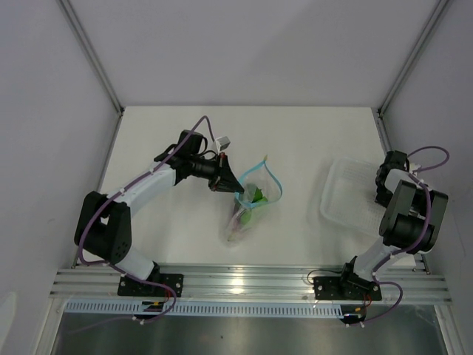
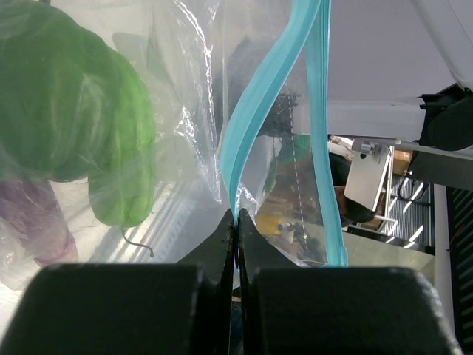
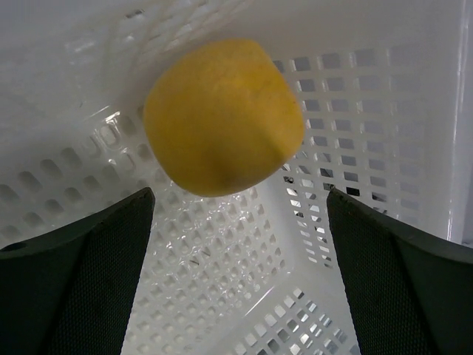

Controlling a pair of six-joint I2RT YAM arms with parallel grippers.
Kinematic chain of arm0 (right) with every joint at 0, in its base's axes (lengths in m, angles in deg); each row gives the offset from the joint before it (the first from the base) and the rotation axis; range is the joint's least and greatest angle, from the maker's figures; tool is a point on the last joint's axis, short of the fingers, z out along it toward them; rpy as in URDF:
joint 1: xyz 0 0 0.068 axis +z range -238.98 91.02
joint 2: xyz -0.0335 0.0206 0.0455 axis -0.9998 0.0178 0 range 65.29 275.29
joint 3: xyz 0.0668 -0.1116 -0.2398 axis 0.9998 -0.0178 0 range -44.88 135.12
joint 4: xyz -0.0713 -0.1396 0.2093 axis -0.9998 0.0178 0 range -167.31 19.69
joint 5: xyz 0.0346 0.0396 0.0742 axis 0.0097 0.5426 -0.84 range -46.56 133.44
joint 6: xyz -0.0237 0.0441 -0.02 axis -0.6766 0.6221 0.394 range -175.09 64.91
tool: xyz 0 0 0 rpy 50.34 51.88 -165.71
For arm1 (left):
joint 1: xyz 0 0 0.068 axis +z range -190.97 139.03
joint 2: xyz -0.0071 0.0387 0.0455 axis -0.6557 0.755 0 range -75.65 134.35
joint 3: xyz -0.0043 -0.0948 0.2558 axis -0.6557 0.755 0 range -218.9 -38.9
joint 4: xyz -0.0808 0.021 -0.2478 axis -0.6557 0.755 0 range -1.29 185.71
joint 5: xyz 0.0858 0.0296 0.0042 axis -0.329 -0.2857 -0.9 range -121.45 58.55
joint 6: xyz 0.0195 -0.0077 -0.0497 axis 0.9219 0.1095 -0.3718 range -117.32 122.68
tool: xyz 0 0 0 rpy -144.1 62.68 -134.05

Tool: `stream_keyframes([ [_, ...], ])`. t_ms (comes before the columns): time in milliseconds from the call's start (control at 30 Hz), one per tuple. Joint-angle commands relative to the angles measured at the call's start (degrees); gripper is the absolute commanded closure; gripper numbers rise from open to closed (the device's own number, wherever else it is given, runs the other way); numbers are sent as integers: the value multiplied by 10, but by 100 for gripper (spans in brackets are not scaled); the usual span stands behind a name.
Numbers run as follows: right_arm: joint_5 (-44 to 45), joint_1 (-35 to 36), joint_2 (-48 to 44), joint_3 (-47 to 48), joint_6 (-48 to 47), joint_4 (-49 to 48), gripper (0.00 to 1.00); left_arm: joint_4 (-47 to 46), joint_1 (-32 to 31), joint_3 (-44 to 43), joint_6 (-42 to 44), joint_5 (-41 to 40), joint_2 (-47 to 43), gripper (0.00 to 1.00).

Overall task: Place the food in the zip-top bag and seal the zipper
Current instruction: Pick up the fake fruit from the bin.

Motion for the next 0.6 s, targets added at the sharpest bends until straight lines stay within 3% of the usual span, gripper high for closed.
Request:
stream_keyframes([
  [0, -11, -16, 7, 19, -11, -32, 1, -8, 7, 4, 15, 9, -16, 99],
  [300, -37, -16, 5, 14, -49, -66, 1, -8, 7, 10, 12, 3, -20, 99],
  [567, -137, -29, 1, 51, -105, -83, 5, -20, 7, 38, 2, 2, -35, 99],
])
